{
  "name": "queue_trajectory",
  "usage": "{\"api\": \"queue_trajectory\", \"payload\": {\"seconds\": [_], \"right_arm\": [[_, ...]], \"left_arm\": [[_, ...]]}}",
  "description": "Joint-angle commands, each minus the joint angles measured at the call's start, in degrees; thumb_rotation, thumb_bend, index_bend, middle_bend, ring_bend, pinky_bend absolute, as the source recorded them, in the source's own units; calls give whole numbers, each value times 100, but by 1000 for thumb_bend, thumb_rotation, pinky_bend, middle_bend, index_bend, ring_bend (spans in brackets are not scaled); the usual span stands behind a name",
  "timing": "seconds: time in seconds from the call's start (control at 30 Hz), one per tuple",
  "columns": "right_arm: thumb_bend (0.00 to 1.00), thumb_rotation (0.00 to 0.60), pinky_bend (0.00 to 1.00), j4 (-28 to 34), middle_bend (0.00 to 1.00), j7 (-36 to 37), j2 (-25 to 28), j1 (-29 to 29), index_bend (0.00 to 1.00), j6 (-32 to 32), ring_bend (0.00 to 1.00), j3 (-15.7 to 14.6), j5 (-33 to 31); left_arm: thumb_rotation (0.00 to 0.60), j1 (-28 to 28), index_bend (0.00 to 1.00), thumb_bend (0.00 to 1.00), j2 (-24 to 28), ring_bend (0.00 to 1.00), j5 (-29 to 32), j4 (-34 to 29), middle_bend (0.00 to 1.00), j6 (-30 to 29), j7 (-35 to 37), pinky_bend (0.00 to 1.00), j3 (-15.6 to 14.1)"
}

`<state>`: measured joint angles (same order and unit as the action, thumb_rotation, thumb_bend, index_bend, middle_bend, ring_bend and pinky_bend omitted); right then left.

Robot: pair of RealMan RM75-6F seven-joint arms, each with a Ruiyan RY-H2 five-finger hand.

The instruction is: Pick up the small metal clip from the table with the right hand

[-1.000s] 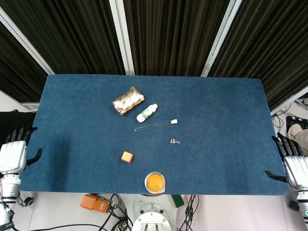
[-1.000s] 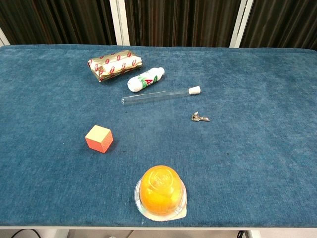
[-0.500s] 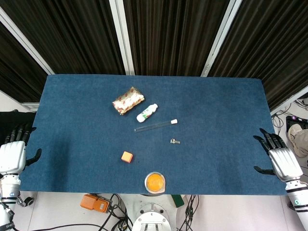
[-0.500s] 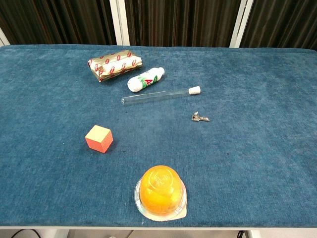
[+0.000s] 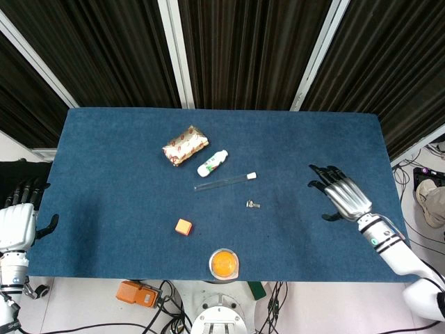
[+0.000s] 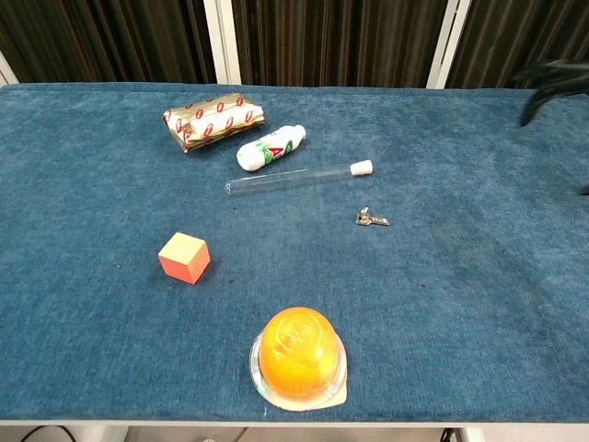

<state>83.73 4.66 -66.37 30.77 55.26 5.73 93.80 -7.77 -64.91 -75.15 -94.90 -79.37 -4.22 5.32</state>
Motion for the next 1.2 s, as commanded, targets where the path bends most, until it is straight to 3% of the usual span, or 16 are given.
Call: {"api": "queue_trajectory", "payload": {"seconds": [0.03, 0.6, 1.2], "right_arm": [[42, 600, 144, -160, 57, -197, -344, 328, 387, -242, 178, 88, 3], [487, 600, 228, -747, 70, -384, -1477, 1151, 498, -628, 237, 110, -168], [523, 600, 228, -1392, 75, -382, -2155, 1679, 544, -1013, 243, 2, -447]], "left_arm": [[600, 7, 177, 310, 4, 42, 20, -8, 50, -2, 1, 149, 7], [600, 17, 177, 311, 35, 43, 123, -38, 50, 38, 71, 149, 42], [600, 15, 177, 311, 58, 42, 184, -49, 50, 74, 80, 149, 58]]}}
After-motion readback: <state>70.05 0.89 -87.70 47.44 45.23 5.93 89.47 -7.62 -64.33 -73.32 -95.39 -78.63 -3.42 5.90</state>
